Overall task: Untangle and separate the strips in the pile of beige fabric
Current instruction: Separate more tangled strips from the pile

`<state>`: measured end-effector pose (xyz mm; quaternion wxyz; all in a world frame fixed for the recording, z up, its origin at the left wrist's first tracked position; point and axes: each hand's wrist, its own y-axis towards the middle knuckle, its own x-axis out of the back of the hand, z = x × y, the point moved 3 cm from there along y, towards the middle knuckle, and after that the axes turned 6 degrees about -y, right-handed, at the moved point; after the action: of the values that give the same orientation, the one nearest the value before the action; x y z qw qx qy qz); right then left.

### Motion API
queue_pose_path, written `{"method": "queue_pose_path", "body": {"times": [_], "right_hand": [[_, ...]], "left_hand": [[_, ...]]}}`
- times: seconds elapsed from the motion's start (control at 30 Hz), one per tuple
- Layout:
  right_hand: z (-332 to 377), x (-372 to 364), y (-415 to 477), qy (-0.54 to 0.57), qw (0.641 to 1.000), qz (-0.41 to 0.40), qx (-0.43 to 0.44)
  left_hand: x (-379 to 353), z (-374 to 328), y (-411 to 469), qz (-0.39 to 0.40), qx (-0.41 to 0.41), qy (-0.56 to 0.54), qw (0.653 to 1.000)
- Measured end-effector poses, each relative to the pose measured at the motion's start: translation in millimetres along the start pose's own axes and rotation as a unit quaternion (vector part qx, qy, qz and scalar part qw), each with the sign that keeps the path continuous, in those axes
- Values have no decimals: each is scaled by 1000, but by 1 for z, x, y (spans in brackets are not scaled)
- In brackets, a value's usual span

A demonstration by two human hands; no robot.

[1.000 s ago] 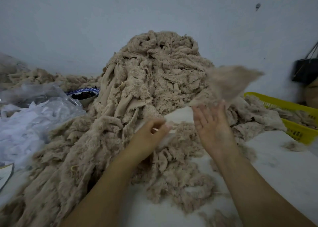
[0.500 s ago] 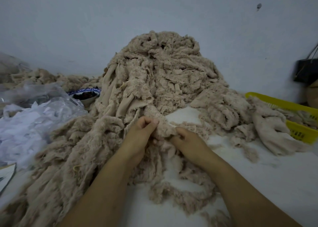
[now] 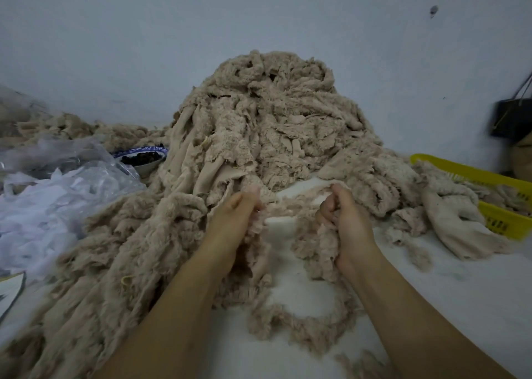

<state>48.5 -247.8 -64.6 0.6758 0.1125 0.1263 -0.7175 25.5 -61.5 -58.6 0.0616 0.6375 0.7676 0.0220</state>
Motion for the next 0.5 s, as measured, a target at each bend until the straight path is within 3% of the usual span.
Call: {"method": "queue_pose_path", "body": {"times": [0.07, 0.13, 0.17, 0.23, 0.3, 0.4, 0.5], "right_hand": [[2, 3, -1, 42, 999, -23, -16], [3, 9, 1, 63, 997, -37, -29], [4, 11, 1, 51, 997, -42, -31], [4, 12, 0, 42, 998, -41, -24], [5, 10, 0, 80, 996, -29, -9], [10, 9, -2, 163, 987, -2, -7], [14, 14, -4, 174, 984, 24, 8]], "left_hand": [[-7, 4, -6, 83, -28, 160, 983], [-11, 8, -6, 94, -51, 233, 967], [-9, 7, -4, 51, -47, 209, 975], [4, 5, 3, -56, -2, 41, 998], [13, 1, 9, -89, 42, -173, 980], [14, -2, 7, -14, 51, -347, 936], [6, -2, 5, 48, 62, -354, 932]]}}
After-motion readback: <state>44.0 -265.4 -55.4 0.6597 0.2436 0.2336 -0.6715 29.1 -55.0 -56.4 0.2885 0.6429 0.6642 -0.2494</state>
